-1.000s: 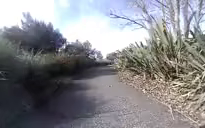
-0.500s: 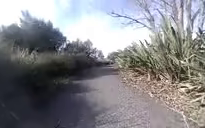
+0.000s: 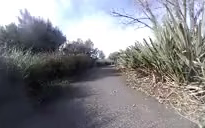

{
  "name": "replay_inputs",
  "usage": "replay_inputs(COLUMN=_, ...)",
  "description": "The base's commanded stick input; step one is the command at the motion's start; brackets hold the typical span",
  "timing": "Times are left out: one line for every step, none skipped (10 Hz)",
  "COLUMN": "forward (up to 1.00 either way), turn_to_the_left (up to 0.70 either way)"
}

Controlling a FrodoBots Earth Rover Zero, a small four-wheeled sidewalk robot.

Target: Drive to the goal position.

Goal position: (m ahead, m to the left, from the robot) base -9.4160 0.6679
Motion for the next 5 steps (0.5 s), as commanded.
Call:
replay_inputs(forward=0.45, turn_to_the_left=0.00)
replay_inputs(forward=0.45, turn_to_the_left=0.00)
replay_inputs(forward=0.45, turn_to_the_left=0.00)
replay_inputs(forward=0.45, turn_to_the_left=0.00)
replay_inputs(forward=0.45, turn_to_the_left=0.00)
